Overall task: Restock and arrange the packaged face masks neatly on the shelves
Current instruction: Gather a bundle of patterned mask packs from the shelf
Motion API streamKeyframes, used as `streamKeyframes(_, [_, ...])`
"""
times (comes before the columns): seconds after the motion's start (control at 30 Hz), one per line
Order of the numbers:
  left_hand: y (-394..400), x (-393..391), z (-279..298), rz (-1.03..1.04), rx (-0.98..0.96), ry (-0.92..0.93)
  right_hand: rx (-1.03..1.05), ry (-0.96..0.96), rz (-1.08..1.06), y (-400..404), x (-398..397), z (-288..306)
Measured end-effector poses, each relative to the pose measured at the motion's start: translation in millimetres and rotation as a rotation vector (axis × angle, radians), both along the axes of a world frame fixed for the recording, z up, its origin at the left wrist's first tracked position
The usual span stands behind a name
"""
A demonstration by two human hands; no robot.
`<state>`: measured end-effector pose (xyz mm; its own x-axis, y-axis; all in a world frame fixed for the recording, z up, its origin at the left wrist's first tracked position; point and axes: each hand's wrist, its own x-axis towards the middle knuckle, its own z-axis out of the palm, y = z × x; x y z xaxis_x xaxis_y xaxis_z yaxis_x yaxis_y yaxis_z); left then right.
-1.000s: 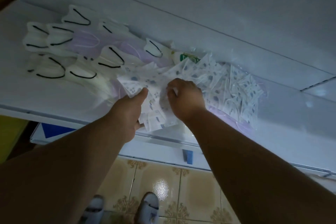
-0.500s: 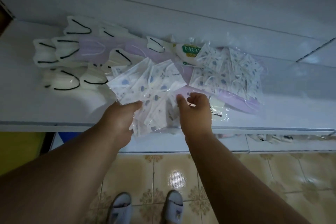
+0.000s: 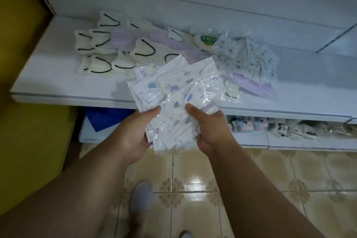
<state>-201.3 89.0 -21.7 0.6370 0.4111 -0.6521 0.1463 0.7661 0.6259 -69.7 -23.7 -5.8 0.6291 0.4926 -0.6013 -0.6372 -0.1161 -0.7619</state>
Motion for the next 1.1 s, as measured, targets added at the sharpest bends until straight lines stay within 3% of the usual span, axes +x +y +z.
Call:
streamKeyframes(0.1, [-36.7, -22.3, 24.1, 0.095, -0.097, -0.013, 0.053, 0.025, -0.011, -47.1, -22.4, 22.8])
streamKeyframes(0.23, [-99.5, -46.1, 70.2, 0.134, 0.097, 0.112, 0.11, 0.044, 0.005, -113.1, -53.0, 66.7])
streamKeyframes(0.53, [-197.1, -57.6, 220.0, 0.176, 0.416, -0.055, 0.254, -0.192, -0.016, -207.2, -79.2, 214.3])
streamKeyframes(0.83, [-200.8, -51.4, 305.4, 0.326, 0.622, -0.116, 0.272, -0.441, -0.084, -190.0, -87.6, 291.8])
streamKeyframes(0.97, [-169.4, -38.8, 319.1, 0.317, 0.59, -0.19, 0.274, -0.526, -0.179, -162.0, -81.0, 310.9])
streamKeyframes(1.1, [-130.4, -16.8, 333.0, 0.25, 0.628, -0.247, 0.325, -0.482, -0.285, -135.7, -67.8, 323.6])
